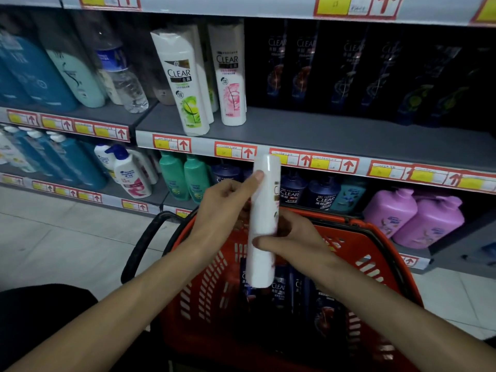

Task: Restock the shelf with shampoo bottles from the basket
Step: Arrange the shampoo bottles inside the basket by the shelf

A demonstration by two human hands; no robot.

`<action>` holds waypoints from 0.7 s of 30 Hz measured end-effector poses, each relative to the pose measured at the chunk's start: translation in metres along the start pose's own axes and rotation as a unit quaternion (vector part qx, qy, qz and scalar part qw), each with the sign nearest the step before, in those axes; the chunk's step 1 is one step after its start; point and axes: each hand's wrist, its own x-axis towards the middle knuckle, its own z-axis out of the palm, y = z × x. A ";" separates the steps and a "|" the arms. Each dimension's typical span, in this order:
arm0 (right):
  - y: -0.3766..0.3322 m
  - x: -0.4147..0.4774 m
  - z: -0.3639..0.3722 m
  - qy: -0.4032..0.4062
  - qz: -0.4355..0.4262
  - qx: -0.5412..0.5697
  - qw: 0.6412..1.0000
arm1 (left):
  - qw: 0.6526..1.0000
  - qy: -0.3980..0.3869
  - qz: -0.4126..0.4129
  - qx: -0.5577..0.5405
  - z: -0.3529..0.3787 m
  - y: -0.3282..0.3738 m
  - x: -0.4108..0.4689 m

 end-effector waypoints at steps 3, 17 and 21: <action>-0.002 -0.002 -0.007 -0.010 0.027 0.071 0.997 | 1.000 0.004 0.028 0.008 -0.008 0.007 -0.003; -0.042 0.003 -0.013 0.087 -0.077 -0.028 0.993 | 0.984 -0.097 0.124 0.088 -0.015 0.023 -0.006; -0.054 0.013 -0.007 0.132 -0.107 -0.095 0.981 | 0.988 -0.100 0.109 0.043 -0.018 0.031 0.002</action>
